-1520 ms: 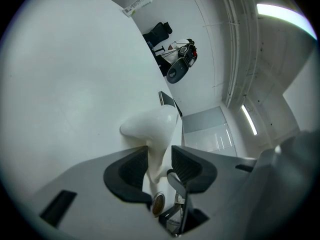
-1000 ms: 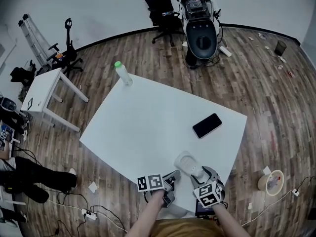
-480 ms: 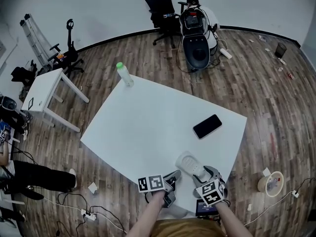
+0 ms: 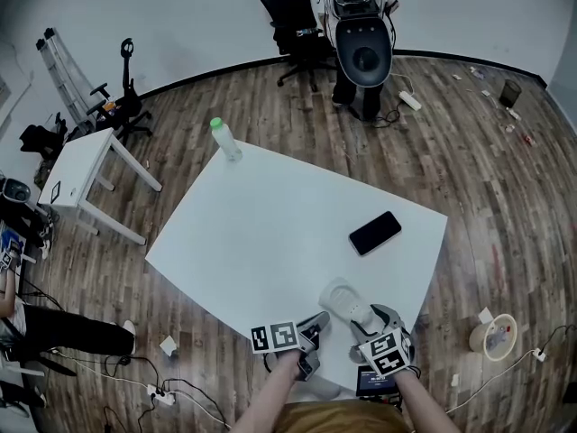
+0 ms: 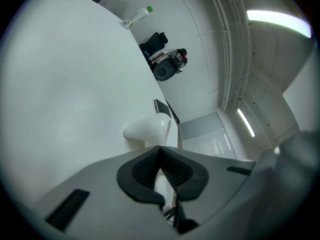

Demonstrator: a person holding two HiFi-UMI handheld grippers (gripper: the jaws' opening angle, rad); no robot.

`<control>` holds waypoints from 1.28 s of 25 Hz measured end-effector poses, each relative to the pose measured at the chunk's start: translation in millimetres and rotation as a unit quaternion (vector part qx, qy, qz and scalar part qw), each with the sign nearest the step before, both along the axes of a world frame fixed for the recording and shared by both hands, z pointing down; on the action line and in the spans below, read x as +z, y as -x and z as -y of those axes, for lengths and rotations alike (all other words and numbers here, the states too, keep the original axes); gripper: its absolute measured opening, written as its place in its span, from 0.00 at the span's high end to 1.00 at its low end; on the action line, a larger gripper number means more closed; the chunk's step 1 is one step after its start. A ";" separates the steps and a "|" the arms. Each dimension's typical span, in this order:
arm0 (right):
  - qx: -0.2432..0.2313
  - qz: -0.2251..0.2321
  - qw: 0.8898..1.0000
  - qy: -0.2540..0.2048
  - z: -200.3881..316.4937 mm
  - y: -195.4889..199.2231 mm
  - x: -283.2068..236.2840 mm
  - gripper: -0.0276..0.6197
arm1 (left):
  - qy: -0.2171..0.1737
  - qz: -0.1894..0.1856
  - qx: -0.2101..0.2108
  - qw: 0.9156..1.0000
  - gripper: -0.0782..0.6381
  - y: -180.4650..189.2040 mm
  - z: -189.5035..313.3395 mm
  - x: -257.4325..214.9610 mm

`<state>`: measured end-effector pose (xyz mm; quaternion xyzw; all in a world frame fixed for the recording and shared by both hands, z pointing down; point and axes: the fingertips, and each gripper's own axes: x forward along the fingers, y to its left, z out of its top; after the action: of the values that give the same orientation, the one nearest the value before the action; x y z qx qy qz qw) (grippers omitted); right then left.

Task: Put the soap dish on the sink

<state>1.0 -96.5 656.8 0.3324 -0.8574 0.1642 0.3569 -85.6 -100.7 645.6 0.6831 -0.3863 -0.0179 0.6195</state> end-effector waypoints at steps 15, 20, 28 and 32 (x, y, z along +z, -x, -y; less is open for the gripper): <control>0.040 0.049 0.998 -0.021 4.4 -14.4 -19.0 0.59 | -0.049 -0.001 -0.005 0.999 0.88 -8.4 2.8 -17.9; 0.044 0.056 0.997 -0.034 1.0 -17.4 -26.7 0.59 | -0.059 0.003 -0.011 0.998 0.88 -8.1 -0.9 -20.9; 0.064 0.037 0.994 -0.076 -5.5 -34.6 -36.4 0.80 | -0.098 0.037 -0.011 0.994 0.88 -11.2 -3.6 -35.0; 0.072 0.025 0.993 -0.094 -6.2 -42.5 -40.5 0.94 | -0.106 0.055 -0.012 0.993 0.88 -11.7 -5.9 -35.1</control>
<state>43.5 -90.4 616.4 0.4210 -0.8517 0.1157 0.2900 -73.9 -94.8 610.5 0.7406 -0.4235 -0.0288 0.5210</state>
